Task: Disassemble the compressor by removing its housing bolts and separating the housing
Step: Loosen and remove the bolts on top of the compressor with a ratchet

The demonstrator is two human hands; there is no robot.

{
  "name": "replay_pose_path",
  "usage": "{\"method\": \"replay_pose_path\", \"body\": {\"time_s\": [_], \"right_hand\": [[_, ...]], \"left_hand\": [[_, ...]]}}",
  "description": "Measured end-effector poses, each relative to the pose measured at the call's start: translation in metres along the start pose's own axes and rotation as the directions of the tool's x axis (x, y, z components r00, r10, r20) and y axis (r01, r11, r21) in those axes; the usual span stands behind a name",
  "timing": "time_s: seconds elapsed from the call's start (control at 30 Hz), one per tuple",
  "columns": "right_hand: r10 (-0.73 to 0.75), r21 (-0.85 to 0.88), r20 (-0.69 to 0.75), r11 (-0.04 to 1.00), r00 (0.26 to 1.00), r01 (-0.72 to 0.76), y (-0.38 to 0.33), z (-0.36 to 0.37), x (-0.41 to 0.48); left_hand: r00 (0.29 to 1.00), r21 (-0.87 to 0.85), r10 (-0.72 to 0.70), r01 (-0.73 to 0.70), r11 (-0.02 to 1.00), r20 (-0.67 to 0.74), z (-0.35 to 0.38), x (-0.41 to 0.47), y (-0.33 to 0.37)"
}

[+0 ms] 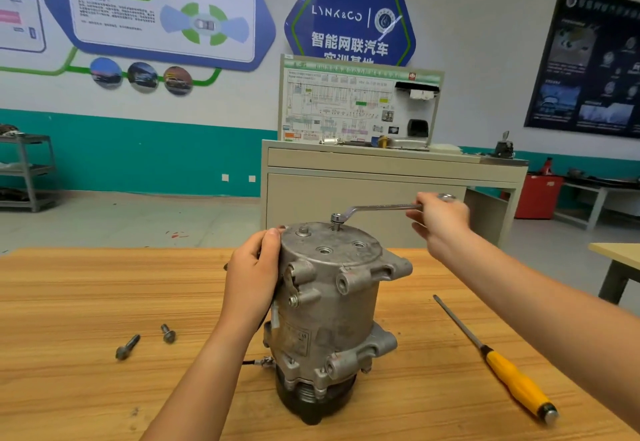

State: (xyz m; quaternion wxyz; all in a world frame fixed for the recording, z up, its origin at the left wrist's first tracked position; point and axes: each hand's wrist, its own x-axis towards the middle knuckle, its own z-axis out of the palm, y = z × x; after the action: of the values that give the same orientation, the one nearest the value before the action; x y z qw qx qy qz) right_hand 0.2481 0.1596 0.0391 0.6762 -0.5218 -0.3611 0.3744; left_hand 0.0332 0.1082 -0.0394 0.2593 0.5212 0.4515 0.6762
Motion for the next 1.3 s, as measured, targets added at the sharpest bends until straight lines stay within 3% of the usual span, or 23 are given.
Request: {"method": "replay_pose_path", "body": {"time_s": [0.1, 0.17, 0.23, 0.33, 0.43, 0.5, 0.57, 0.63, 0.67, 0.73, 0.8, 0.87, 0.9, 0.97, 1.03, 1.1, 1.23, 1.3], "right_hand": [[0.062, -0.334, 0.128, 0.942, 0.99, -0.016, -0.007, 0.046, 0.021], [0.084, -0.601, 0.271, 0.793, 0.959, 0.101, -0.014, 0.075, 0.022], [0.125, -0.719, 0.435, 0.644, 0.892, 0.26, -0.019, 0.103, 0.01], [0.174, -0.696, 0.666, 0.493, 0.725, 0.522, -0.02, 0.142, -0.025], [0.096, -0.557, 0.83, 0.2, 0.55, 0.806, -0.015, 0.159, -0.069], [-0.019, -0.419, 0.907, 0.036, 0.42, 0.907, -0.013, 0.146, -0.104], [-0.13, -0.276, 0.949, 0.112, 0.289, 0.955, -0.014, 0.111, -0.132], [-0.24, -0.134, 0.94, 0.396, 0.244, 0.908, -0.013, 0.064, -0.144], [-0.306, -0.067, 0.914, 0.529, 0.264, 0.846, -0.015, 0.038, -0.147], [-0.435, 0.042, 0.809, 0.713, 0.395, 0.7, -0.014, -0.007, -0.144], [-0.478, 0.068, 0.62, 0.823, 0.622, 0.565, -0.005, -0.039, -0.13], [-0.382, 0.089, 0.378, 0.922, 0.843, 0.378, 0.006, -0.057, -0.102], [-0.291, 0.107, 0.275, 0.956, 0.916, 0.272, 0.009, -0.061, -0.084], [-0.081, 0.126, 0.19, 0.99, 0.978, 0.058, 0.008, -0.055, -0.052], [0.107, 0.117, 0.214, 0.984, 0.971, -0.134, 0.007, -0.033, -0.027], [0.215, 0.031, 0.267, 0.972, 0.939, -0.231, 0.003, 0.0, -0.011], [0.284, 0.003, 0.463, 0.947, 0.84, -0.322, -0.012, 0.071, 0.0], [0.292, -0.074, 0.516, 0.952, 0.806, -0.297, -0.017, 0.099, -0.002]], "left_hand": [[1.0, 0.01, -0.001, 0.001, 1.0, 0.001, -0.001, 0.0, 0.0], [1.0, 0.01, 0.003, -0.003, 1.0, 0.002, -0.001, 0.0, -0.001], [1.0, 0.012, 0.022, -0.022, 1.0, 0.011, -0.002, 0.0, -0.001], [0.998, 0.016, 0.056, -0.056, 0.998, 0.024, -0.002, -0.001, -0.001], [0.998, 0.019, 0.059, -0.059, 0.998, 0.008, -0.004, 0.002, -0.003], [0.997, 0.073, 0.081, -0.081, 0.994, 0.005, -0.004, 0.004, -0.007], [0.995, 0.178, 0.105, -0.104, 0.979, 0.004, -0.002, 0.004, -0.007], [0.991, 0.151, 0.137, -0.136, 0.979, 0.005, -0.002, 0.001, -0.007], [0.989, 0.126, 0.144, -0.145, 0.981, 0.018, -0.002, 0.0, -0.006], [0.996, 0.046, 0.086, -0.088, 0.995, 0.037, -0.003, 0.0, -0.004], [0.997, -0.007, 0.076, -0.075, 0.997, 0.02, -0.003, 0.002, -0.006], [0.997, -0.012, 0.08, -0.08, 0.997, 0.005, -0.002, 0.001, -0.006], [0.997, -0.022, 0.083, -0.083, 0.996, 0.007, -0.001, 0.0, -0.005], [0.996, -0.029, 0.083, -0.082, 0.996, 0.011, -0.001, -0.001, -0.005], [0.997, -0.025, 0.082, -0.082, 0.996, 0.014, -0.001, 0.0, -0.006], [0.997, -0.019, 0.076, -0.076, 0.997, 0.018, -0.001, 0.0, -0.006], [0.999, -0.031, 0.034, -0.034, 0.999, 0.018, -0.001, 0.0, -0.004], [0.999, -0.022, 0.041, -0.041, 0.999, 0.018, -0.001, 0.0, -0.002]]}}
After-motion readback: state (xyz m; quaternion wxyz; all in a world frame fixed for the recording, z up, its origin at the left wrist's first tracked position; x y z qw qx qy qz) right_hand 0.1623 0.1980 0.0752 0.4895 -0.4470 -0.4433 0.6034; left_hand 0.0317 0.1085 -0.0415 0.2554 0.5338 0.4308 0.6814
